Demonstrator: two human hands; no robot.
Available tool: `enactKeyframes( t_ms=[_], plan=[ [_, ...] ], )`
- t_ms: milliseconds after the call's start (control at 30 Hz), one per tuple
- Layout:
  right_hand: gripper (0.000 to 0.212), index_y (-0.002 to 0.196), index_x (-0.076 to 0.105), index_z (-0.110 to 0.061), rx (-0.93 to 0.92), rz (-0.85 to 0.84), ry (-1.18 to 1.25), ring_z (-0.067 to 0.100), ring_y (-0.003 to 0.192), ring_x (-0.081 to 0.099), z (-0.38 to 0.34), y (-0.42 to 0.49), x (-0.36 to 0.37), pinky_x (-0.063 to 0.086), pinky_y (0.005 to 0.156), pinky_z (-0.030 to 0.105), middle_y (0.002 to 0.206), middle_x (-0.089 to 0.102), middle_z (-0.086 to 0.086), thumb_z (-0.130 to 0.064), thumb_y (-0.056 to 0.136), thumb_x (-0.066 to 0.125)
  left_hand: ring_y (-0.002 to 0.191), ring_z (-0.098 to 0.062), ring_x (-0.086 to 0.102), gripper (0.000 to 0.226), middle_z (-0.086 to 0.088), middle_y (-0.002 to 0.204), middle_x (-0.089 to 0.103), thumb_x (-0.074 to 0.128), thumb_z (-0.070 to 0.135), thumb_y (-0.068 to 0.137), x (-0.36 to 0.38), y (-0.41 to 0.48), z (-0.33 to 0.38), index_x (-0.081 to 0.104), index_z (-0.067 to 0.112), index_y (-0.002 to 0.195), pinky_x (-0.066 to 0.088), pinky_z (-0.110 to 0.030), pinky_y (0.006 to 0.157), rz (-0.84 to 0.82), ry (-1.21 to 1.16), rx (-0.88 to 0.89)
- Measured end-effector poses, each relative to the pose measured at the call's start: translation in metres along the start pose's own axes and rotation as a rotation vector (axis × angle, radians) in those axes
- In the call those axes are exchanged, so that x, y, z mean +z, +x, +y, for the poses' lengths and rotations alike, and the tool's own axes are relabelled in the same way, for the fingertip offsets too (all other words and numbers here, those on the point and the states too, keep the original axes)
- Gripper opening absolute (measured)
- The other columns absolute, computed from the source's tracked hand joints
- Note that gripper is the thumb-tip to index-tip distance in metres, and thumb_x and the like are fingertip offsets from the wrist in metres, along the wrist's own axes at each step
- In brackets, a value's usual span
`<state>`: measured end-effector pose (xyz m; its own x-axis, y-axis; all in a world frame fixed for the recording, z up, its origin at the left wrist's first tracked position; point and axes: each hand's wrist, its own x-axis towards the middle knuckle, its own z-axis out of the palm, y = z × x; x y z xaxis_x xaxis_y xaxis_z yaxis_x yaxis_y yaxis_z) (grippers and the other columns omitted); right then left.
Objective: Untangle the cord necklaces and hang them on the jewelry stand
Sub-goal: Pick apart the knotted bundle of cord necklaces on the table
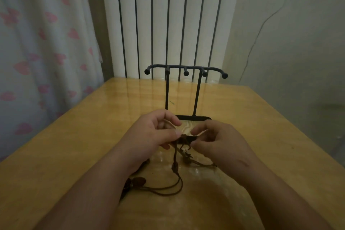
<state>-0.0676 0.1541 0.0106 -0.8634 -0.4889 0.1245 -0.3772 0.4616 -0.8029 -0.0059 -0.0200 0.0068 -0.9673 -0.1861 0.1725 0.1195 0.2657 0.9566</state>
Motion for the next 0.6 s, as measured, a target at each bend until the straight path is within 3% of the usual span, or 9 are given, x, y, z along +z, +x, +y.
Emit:
enactKeyframes(
  t_ms=[200, 267, 333, 433, 500, 600],
  plan=[
    [0.027, 0.108, 0.061, -0.043, -0.09, -0.009, -0.111, 0.0, 0.07, 0.064, 0.005, 0.0, 0.011, 0.053, 0.062, 0.017, 0.079, 0.067, -0.011, -0.033, 0.085, 0.071, 0.071, -0.014, 0.068, 0.013, -0.001, 0.077, 0.071, 0.067, 0.006, 0.087, 0.0, 0.0, -0.002, 0.066, 0.016, 0.096, 0.051, -0.029, 0.067, -0.016, 0.008, 0.012],
    [0.017, 0.101, 0.064, -0.045, -0.12, 0.016, -0.181, -0.001, 0.072, 0.062, 0.005, -0.001, 0.014, 0.054, 0.066, 0.021, 0.08, 0.064, -0.016, -0.035, 0.087, 0.067, 0.07, -0.013, 0.067, 0.011, -0.001, 0.076, 0.07, 0.067, 0.006, 0.087, 0.0, 0.0, -0.002, 0.066, 0.015, 0.093, 0.051, -0.03, 0.066, -0.023, 0.008, 0.014],
    [0.009, 0.092, 0.065, -0.043, -0.149, 0.057, -0.186, -0.006, 0.071, 0.058, 0.005, -0.001, 0.014, 0.048, 0.059, 0.015, 0.077, 0.063, -0.018, -0.035, 0.089, 0.065, 0.067, -0.012, 0.066, 0.01, 0.001, 0.072, 0.069, 0.067, 0.005, 0.087, 0.0, 0.0, -0.001, 0.065, 0.014, 0.091, 0.051, -0.029, 0.064, -0.029, 0.004, 0.007],
    [0.008, 0.087, 0.064, -0.04, -0.174, 0.139, -0.139, -0.01, 0.068, 0.056, 0.005, 0.0, 0.014, 0.042, 0.049, 0.01, 0.071, 0.062, -0.015, -0.032, 0.089, 0.065, 0.064, -0.013, 0.064, 0.008, 0.002, 0.066, 0.067, 0.063, 0.005, 0.089, 0.0, -0.001, 0.0, 0.064, 0.012, 0.086, 0.049, -0.029, 0.062, -0.03, -0.025, -0.019],
    [0.011, 0.085, 0.064, -0.038, -0.179, 0.182, -0.072, -0.007, 0.068, 0.058, 0.005, 0.0, 0.013, 0.045, 0.05, 0.011, 0.073, 0.064, -0.014, -0.028, 0.088, 0.067, 0.066, -0.018, 0.065, 0.013, -0.004, 0.071, 0.069, 0.057, 0.004, 0.092, 0.001, -0.001, 0.0, 0.066, 0.011, 0.085, 0.049, -0.031, 0.061, -0.019, -0.069, -0.033],
    [0.013, 0.085, 0.066, -0.035, -0.19, 0.218, 0.03, 0.0, 0.07, 0.064, 0.003, 0.0, 0.011, 0.056, 0.059, 0.021, 0.077, 0.068, -0.013, -0.023, 0.085, 0.071, 0.07, -0.017, 0.067, 0.015, -0.004, 0.077, 0.072, 0.059, 0.005, 0.091, 0.004, 0.001, -0.001, 0.07, 0.014, 0.086, 0.049, -0.03, 0.063, 0.04, -0.032, -0.011]
  ],
)
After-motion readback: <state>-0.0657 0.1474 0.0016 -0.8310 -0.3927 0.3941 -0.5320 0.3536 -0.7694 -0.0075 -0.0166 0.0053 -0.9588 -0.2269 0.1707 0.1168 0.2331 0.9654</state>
